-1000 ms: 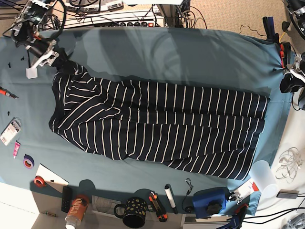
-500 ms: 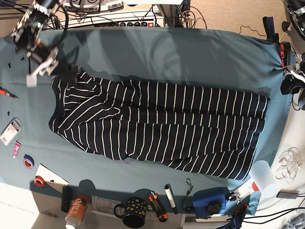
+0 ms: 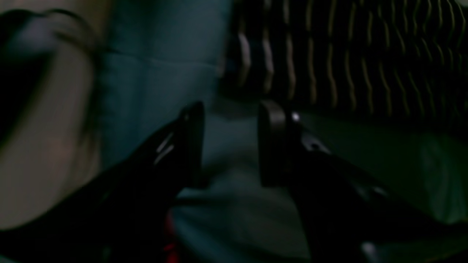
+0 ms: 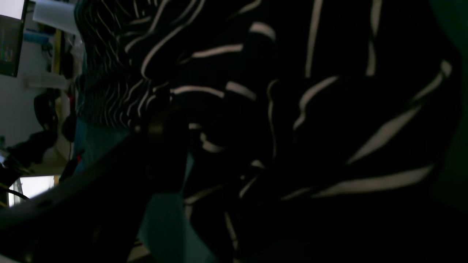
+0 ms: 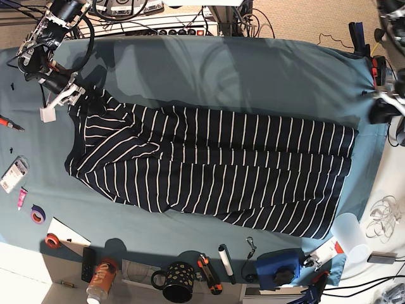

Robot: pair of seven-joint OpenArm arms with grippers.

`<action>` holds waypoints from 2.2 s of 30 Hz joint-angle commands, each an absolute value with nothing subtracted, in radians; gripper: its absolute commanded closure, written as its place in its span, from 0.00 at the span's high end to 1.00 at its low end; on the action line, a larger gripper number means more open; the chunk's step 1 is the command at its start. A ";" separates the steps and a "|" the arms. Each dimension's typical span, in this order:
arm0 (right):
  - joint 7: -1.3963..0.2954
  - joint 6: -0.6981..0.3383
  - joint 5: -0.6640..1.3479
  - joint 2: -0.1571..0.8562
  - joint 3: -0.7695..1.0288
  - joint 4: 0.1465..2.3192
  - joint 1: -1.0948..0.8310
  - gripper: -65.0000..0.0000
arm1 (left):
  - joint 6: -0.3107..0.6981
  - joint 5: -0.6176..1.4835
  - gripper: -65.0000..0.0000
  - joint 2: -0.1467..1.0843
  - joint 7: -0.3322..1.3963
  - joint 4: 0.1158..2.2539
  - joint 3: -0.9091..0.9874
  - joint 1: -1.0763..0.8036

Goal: Layout the t-shirt on the table in an organized manner, then fold the t-shirt properly
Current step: 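Grasp the folded shirt edge with both grippers, then pull the grasped edge back open with both grippers, unfolding the shirt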

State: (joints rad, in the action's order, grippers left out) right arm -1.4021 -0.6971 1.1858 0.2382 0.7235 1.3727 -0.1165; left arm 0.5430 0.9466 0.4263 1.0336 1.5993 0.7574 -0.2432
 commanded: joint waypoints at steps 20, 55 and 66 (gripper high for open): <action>-1.396 -0.698 1.184 0.259 0.727 1.386 -0.111 0.61 | 0.472 0.878 0.40 0.447 1.070 1.211 0.663 0.066; -1.396 -0.698 1.073 0.379 0.766 1.386 -0.115 0.00 | 0.495 1.079 0.00 0.447 1.248 1.160 0.664 0.063; -1.396 -0.698 1.084 0.381 0.768 1.386 -0.139 0.00 | 0.498 1.146 0.00 0.447 1.291 1.296 0.667 -0.121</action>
